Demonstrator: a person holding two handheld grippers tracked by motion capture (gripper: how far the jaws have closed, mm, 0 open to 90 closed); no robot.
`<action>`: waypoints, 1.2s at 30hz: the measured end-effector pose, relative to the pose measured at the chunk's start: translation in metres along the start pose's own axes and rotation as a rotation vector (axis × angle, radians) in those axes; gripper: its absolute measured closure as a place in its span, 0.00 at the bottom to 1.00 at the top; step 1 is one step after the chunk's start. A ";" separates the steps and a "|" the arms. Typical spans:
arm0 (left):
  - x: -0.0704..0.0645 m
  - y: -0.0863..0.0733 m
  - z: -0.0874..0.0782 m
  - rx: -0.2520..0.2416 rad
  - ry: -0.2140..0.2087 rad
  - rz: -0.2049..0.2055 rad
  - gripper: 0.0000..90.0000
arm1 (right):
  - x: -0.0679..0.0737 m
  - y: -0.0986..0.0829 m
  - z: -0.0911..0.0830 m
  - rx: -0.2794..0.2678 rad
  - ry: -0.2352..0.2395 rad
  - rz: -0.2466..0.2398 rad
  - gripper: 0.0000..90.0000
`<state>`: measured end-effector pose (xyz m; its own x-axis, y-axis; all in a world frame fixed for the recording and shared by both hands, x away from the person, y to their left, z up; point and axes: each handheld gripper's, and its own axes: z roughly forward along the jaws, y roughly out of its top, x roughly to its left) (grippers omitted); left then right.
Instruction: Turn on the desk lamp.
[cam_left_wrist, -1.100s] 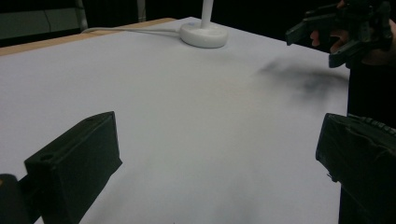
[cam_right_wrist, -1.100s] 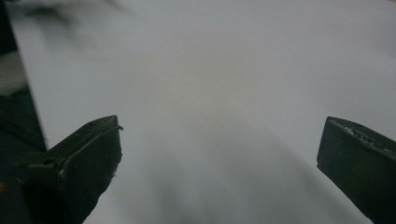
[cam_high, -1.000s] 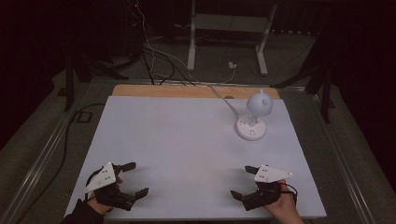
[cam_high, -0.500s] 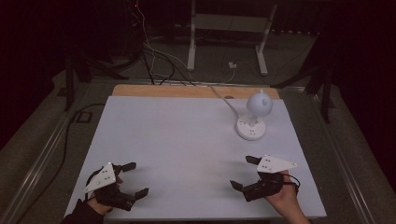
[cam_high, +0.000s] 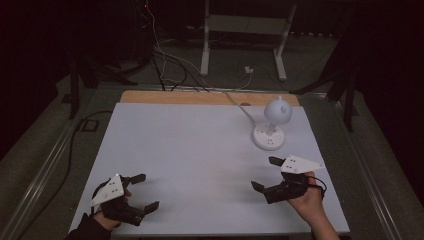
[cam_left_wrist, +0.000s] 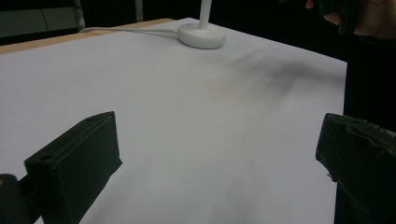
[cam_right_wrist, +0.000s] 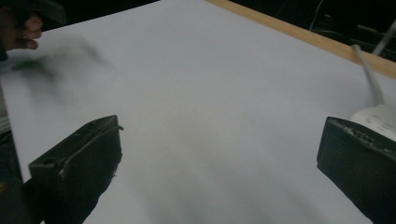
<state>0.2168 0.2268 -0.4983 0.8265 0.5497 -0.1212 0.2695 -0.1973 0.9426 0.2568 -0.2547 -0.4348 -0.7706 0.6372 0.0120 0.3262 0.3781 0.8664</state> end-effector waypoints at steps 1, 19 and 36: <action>0.000 0.000 0.000 -0.001 0.000 -0.003 0.00 | -0.002 0.001 -0.001 -0.001 -0.004 0.004 0.00; 0.000 0.000 0.000 0.001 0.003 -0.002 0.00 | -0.035 0.002 0.004 0.017 -0.071 0.048 0.00; 0.001 0.000 -0.001 -0.007 0.000 -0.010 0.00 | -0.065 -0.007 0.007 0.025 -0.160 0.093 0.00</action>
<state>0.2172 0.2279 -0.4979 0.8237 0.5517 -0.1309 0.2745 -0.1859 0.9435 0.3081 -0.2940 -0.4445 -0.6400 0.7683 0.0100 0.4066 0.3277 0.8528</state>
